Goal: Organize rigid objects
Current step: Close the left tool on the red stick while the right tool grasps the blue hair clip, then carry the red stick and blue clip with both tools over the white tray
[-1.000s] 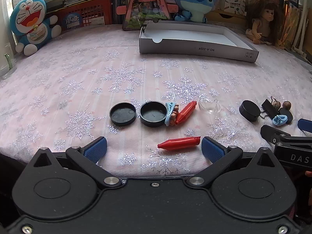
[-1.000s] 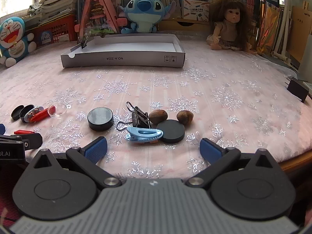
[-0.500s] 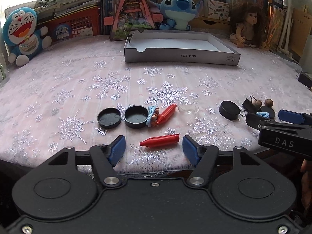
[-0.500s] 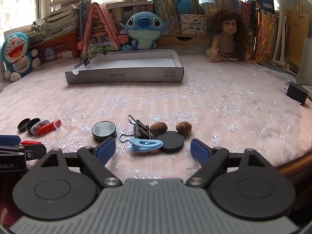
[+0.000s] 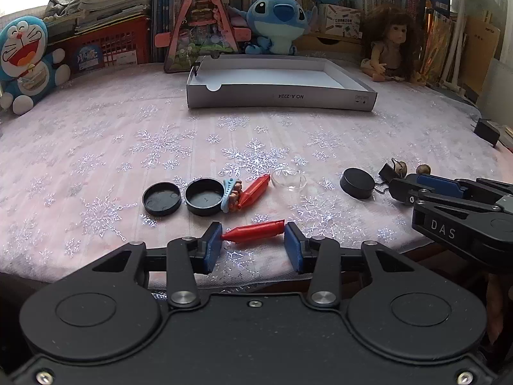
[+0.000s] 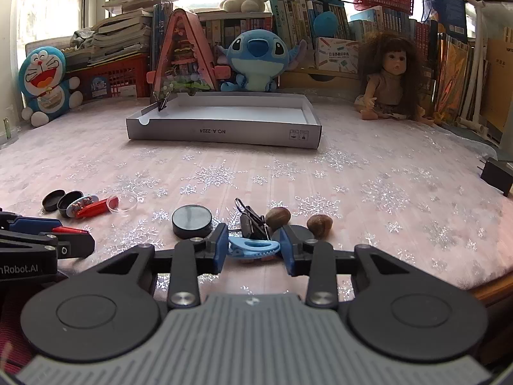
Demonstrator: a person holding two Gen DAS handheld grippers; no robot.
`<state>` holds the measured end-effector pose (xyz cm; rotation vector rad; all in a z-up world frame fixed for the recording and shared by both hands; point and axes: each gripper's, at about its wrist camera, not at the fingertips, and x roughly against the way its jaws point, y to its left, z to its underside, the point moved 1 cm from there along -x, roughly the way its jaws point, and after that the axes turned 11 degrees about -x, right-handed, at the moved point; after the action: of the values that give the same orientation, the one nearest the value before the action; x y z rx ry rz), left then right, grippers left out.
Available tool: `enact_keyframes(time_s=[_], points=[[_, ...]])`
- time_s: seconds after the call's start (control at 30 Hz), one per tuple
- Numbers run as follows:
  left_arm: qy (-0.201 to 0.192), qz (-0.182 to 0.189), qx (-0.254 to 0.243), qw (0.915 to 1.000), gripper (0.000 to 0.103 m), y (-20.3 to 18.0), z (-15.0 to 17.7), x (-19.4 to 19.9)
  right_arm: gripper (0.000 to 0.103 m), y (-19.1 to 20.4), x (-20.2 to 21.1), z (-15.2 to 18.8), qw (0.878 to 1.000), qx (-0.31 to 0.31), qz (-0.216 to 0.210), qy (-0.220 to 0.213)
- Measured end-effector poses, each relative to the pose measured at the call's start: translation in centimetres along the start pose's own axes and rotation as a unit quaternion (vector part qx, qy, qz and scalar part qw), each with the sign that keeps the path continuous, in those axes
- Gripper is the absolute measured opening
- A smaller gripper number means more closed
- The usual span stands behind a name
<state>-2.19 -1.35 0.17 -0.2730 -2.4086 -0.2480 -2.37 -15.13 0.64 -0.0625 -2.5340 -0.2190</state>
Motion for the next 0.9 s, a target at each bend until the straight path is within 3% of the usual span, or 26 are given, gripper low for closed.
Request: enact_keyframes(time_s=[0.1, 0.17, 0.37, 0.47, 0.57, 0.63, 0.9], points=[[-0.006, 0.005, -0.003, 1.0, 0.04, 0.0, -0.1, 0.1, 0.038, -0.1, 0.1, -0.1, 1.0, 0.0, -0.003, -0.002], [-0.011, 0.008, -0.006, 0.9999, 0.04, 0.0, -0.2, 0.2, 0.028, -0.1, 0.2, -0.2, 1.0, 0.001, -0.005, -0.007], [-0.021, 0.007, -0.009, 0.9997, 0.04, 0.2, -0.8, 0.2, 0.025, -0.4, 0.0, -0.5, 1.0, 0.002, -0.004, -0.005], [-0.021, 0.008, -0.007, 0.9997, 0.04, 0.4, -0.8, 0.1, 0.033, -0.6, 0.1, -0.5, 1.0, -0.005, -0.01, -0.007], [-0.02, 0.009, -0.009, 0.9997, 0.04, 0.4, -0.9, 0.0, 0.033, -0.6, 0.3, -0.4, 1.0, -0.003, -0.017, -0.008], [-0.021, 0.009, -0.01, 0.9997, 0.04, 0.4, -1.0, -0.1, 0.048, -0.7, 0.3, -0.4, 1.0, -0.003, -0.017, -0.007], [-0.023, 0.01, -0.012, 0.9996, 0.04, 0.2, -0.9, -0.1, 0.054, -1.5, 0.2, -0.3, 1.0, -0.001, -0.004, 0.001]])
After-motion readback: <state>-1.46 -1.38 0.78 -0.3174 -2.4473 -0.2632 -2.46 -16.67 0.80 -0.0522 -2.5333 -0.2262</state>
